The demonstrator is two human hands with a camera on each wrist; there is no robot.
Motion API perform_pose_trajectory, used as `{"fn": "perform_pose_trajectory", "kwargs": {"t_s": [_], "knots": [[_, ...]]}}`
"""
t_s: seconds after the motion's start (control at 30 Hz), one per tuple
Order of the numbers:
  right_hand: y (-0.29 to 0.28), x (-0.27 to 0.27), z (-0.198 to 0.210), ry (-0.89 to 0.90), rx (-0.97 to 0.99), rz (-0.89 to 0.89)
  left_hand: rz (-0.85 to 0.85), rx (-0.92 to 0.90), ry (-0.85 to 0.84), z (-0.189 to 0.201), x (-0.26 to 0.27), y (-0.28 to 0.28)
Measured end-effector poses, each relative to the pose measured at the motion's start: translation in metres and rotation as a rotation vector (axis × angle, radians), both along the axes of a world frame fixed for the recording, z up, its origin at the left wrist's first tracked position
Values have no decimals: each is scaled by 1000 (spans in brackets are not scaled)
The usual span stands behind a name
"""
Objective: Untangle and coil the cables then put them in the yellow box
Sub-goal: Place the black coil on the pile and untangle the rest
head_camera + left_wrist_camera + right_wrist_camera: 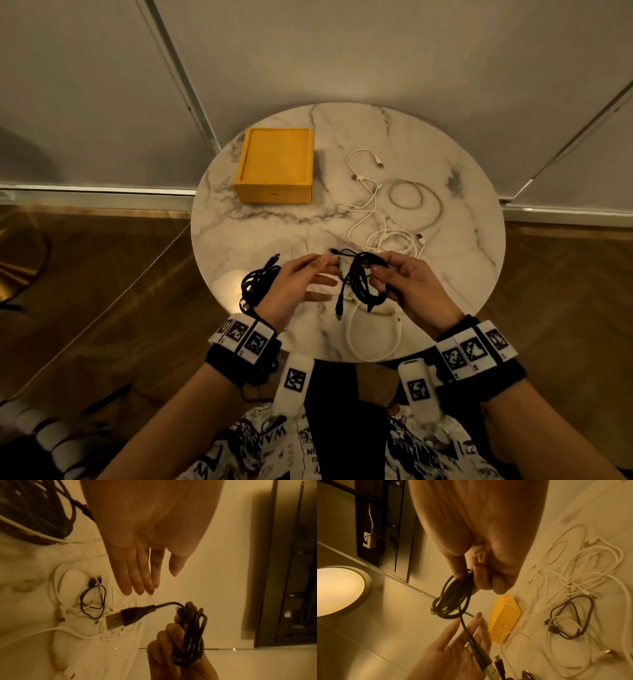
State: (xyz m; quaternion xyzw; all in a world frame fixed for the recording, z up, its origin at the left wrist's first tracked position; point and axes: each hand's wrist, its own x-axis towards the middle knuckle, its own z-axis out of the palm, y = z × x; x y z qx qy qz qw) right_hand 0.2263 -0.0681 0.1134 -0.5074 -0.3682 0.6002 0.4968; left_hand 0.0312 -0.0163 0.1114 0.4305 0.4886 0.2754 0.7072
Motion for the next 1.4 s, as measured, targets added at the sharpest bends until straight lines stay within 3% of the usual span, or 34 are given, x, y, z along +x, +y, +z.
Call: {"fn": "perform_pose_trajectory", "kwargs": {"t_s": [0.1, 0.4, 0.57, 0.8, 1.0, 1.27, 1.4], "knots": [[5, -4, 0, 10, 5, 32, -57, -176, -62, 4, 6, -2], [9, -15, -5, -290, 86, 32, -60, -84, -68, 5, 5, -24], [10, -22, -9, -278, 57, -67, -152, -8, -32, -9, 2, -32], [10, -30, -6, -137, -56, -139, 168, 52, -21, -21, 6, -34], [6, -41, -2, -147, -3, -61, 235, -164, -186, -17, 3, -28], [0, -53, -8, -180, 42, -30, 321, 69, -11, -27, 10, -31], [-6, -64, -9, -148, 65, -44, 359, 319, 194, -36, 5, -25]]}}
